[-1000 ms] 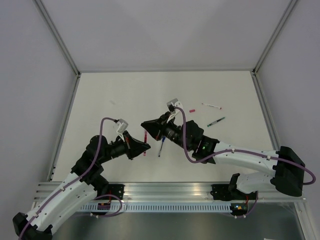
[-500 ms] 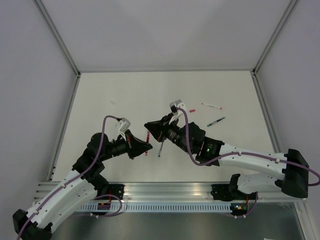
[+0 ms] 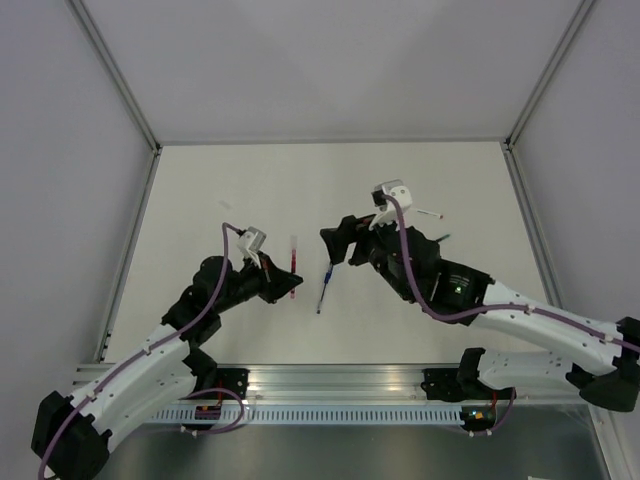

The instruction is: Insert the pens into the pen caps

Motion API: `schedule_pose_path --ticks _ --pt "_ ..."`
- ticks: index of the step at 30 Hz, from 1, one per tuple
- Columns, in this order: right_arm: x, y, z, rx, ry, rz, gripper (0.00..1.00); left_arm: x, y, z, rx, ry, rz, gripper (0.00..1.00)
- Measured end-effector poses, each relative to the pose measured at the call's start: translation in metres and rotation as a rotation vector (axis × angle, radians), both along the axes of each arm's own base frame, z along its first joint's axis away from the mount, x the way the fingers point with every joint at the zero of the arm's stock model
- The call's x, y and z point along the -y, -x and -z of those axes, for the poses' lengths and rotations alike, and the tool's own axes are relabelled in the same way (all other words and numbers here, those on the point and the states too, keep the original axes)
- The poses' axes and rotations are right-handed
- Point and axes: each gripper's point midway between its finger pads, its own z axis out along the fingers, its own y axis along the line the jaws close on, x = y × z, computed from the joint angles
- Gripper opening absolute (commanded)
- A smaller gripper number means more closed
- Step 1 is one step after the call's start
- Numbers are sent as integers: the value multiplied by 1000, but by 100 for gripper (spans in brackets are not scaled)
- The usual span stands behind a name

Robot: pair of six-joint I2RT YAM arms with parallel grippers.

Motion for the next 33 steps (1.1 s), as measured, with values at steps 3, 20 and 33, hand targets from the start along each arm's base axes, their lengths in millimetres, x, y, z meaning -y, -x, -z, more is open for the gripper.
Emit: schedule_pose_path --ticks 3,20,33 --pt "31 4 -22 35 -55 47 80 -3 -11 25 -70 -64 -51 2" --pt "91 35 5 73 -57 24 81 -18 -38 161 -497 -476 -191 2" --pt "96 39 2 91 -58 9 81 -9 -50 165 -524 -490 -191 33"
